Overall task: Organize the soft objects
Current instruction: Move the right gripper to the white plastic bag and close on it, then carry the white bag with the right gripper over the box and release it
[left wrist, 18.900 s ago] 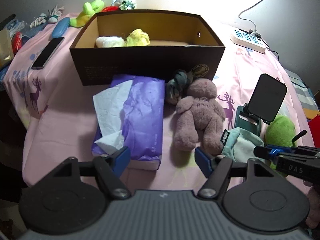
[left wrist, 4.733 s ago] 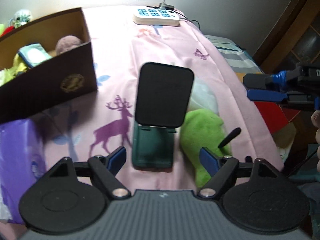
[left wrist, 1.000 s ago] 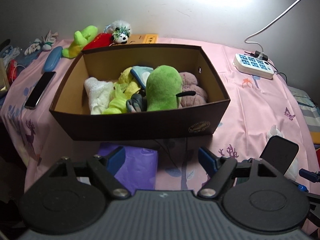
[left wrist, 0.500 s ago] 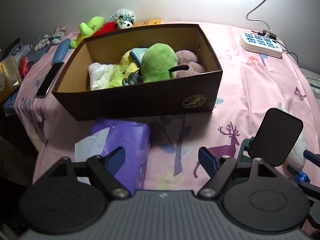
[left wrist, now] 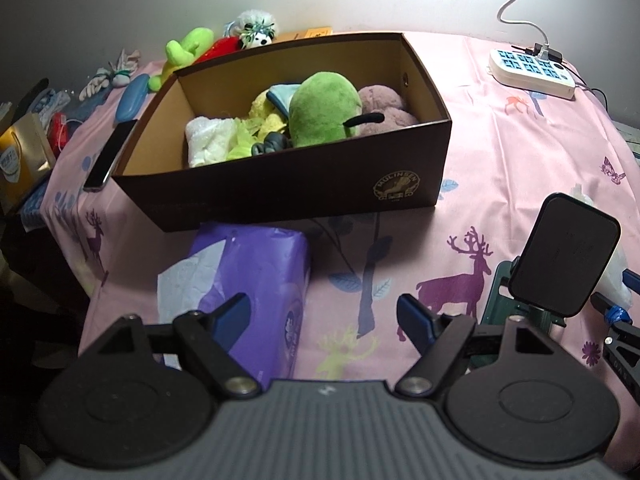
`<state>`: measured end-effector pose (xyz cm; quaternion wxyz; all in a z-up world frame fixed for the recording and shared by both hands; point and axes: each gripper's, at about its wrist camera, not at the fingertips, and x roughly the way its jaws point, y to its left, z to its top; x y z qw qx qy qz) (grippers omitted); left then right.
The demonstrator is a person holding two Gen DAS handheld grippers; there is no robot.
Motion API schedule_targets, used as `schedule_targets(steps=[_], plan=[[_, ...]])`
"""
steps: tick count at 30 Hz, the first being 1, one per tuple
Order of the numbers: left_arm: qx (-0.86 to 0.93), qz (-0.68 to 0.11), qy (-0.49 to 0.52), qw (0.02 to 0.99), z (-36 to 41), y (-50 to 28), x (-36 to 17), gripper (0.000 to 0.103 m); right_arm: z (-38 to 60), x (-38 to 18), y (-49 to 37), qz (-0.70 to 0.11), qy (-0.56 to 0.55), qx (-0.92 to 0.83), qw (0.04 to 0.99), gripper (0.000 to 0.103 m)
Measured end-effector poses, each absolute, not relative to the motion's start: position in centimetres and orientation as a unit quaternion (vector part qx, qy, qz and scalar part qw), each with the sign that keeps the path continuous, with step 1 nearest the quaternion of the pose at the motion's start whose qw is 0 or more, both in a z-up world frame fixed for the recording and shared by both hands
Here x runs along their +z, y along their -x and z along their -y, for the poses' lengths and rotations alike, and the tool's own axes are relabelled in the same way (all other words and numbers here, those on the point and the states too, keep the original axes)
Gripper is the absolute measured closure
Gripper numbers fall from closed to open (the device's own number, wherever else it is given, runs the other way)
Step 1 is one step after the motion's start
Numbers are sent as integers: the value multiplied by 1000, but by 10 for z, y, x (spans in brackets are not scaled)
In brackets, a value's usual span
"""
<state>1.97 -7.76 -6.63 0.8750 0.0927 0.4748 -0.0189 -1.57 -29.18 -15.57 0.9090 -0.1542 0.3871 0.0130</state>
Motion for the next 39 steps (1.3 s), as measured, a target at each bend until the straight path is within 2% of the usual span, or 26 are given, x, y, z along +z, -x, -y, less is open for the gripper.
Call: schedule_targets(steps=[4,11,15,25,39], plan=[[-18,-477,-93,874,77,-19,-68,24,302,-157,10,-400,111,-7,910,80],[-18,-480,-94,872,76,-17,-70,24,346,-145,13,-405,-68,-27,911,95],[-20,-473,-92,876,75,-14,-65,24,358,-133,19,-394,-136,-22,908,100],[-10,-461,-77,884,62,-1,-56,24,379,-81,16,-333,-271,24,903,101],[4,-442,-53,895,28,17,-45,24,348,-17,-4,-276,-317,141,896,101]])
